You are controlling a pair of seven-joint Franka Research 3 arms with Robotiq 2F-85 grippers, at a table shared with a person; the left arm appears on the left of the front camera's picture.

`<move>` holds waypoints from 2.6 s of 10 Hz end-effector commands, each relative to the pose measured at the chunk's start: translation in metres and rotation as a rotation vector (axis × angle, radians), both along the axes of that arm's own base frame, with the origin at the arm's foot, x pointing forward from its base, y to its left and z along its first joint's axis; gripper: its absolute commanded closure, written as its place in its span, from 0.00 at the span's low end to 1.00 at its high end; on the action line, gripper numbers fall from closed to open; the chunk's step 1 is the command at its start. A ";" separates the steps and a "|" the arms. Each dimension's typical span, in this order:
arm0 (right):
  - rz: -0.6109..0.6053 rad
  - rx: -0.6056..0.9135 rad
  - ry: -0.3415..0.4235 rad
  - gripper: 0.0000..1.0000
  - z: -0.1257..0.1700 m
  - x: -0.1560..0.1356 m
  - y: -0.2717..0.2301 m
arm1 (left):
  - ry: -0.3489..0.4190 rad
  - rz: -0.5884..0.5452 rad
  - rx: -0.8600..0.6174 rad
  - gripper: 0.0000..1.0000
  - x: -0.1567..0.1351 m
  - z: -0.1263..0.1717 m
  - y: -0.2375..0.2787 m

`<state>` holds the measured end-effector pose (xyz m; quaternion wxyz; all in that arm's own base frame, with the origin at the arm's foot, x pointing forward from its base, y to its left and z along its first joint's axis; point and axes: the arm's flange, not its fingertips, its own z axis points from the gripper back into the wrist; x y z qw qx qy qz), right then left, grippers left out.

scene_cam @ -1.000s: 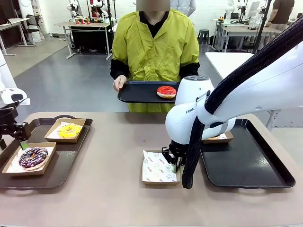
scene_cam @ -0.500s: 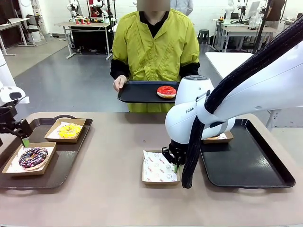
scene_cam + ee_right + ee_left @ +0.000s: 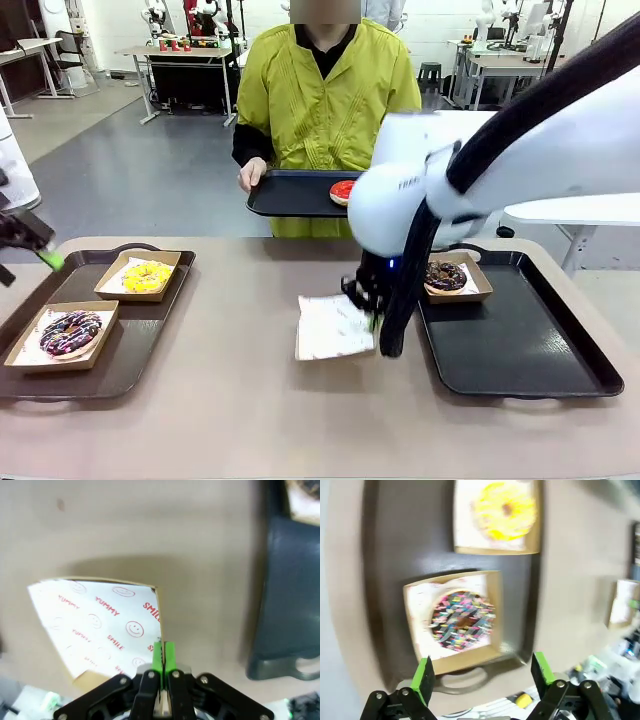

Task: Individually package the donuts and arrange them on the tray.
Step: Place the picked Paper togo box on the Handle tray while simultaneously picking up another Paper togo box from the table with the other hand, then place the picked Paper togo box on the Handle tray.

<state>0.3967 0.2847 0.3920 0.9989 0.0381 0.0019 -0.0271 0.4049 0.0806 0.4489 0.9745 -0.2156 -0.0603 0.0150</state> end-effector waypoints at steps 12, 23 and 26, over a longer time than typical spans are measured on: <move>0.031 -0.062 0.083 1.00 0.091 0.132 0.009 | 0.002 0.074 -0.733 0.00 -0.059 -0.001 0.166; 0.004 -0.048 0.088 1.00 0.091 0.125 0.010 | 0.002 0.074 -0.733 0.00 -0.059 -0.001 0.166; 0.004 -0.048 0.088 1.00 0.091 0.125 0.010 | 0.002 0.074 -0.733 0.00 -0.059 -0.001 0.166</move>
